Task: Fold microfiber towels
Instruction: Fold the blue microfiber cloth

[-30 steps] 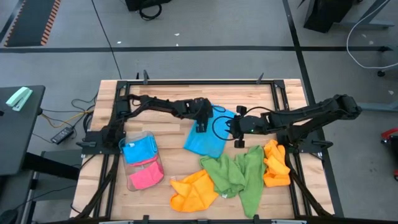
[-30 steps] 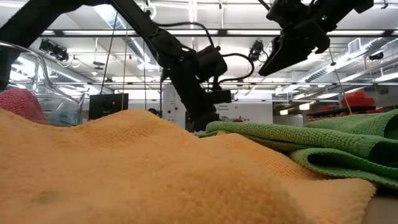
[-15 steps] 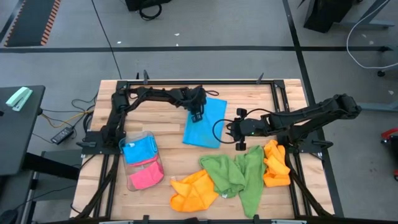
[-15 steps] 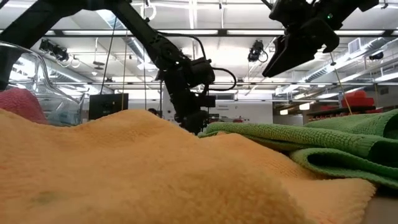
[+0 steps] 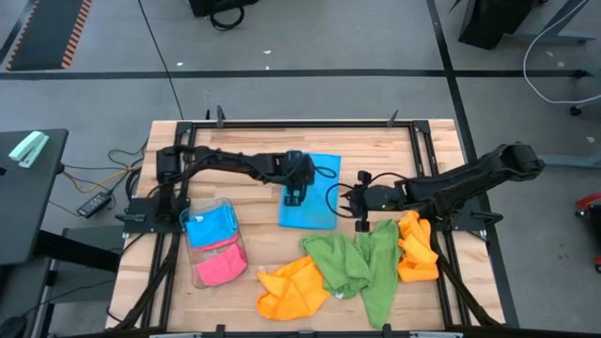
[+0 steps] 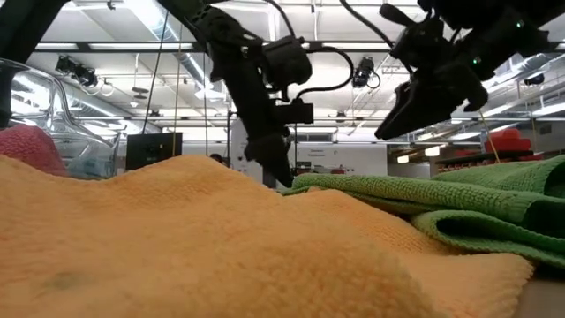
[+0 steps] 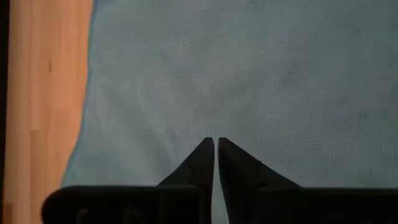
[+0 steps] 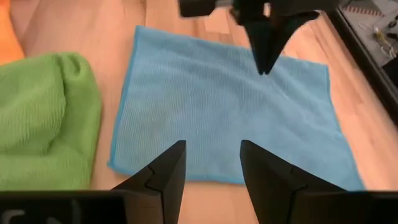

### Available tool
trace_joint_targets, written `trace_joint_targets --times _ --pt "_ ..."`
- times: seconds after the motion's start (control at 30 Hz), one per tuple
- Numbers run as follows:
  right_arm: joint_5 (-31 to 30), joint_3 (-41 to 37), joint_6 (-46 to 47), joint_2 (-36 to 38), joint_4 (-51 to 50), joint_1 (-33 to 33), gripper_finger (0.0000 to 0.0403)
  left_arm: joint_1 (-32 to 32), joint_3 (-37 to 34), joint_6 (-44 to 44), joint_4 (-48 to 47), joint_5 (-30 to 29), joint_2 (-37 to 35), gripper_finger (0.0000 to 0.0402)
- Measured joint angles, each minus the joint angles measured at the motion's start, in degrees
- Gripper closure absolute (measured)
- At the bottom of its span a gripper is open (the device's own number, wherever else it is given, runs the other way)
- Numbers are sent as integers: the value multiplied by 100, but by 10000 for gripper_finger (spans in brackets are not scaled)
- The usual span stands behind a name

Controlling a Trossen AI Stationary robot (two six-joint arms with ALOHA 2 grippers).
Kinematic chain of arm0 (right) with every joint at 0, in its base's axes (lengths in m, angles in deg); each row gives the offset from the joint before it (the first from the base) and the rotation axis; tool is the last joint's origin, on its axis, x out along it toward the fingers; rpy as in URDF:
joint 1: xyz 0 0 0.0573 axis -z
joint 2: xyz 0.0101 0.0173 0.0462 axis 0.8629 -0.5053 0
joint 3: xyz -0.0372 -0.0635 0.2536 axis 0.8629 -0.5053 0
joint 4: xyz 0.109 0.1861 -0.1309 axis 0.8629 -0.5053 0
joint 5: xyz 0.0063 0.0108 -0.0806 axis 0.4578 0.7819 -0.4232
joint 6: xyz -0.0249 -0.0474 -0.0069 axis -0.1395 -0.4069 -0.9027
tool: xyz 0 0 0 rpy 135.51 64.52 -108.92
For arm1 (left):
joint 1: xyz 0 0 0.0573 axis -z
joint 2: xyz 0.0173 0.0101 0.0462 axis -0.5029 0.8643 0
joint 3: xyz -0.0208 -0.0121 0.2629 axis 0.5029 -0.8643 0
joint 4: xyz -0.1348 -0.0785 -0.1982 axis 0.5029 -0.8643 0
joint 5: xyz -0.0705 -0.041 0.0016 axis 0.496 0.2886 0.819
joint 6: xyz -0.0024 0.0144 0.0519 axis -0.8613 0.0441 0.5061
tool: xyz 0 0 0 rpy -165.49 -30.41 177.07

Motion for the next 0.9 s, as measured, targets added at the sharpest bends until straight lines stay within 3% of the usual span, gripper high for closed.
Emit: trace_joint_targets --times 0.2,0.3,0.4,0.63,0.9 --pt "341 -122 345 -391 352 -20 242 65 -950 123 796 270 -442 377" --pt "487 -117 327 -830 885 2 242 165 -1208 63 851 713 -591 370" --pt "554 -82 200 -1406 1436 42 242 248 -1426 -89 691 765 -631 364" --pt "754 121 43 -2523 1853 391 242 446 -1594 -170 755 669 -728 368" --pt "882 176 -473 -2602 1774 1029 242 610 -1587 -29 735 417 -1089 379"
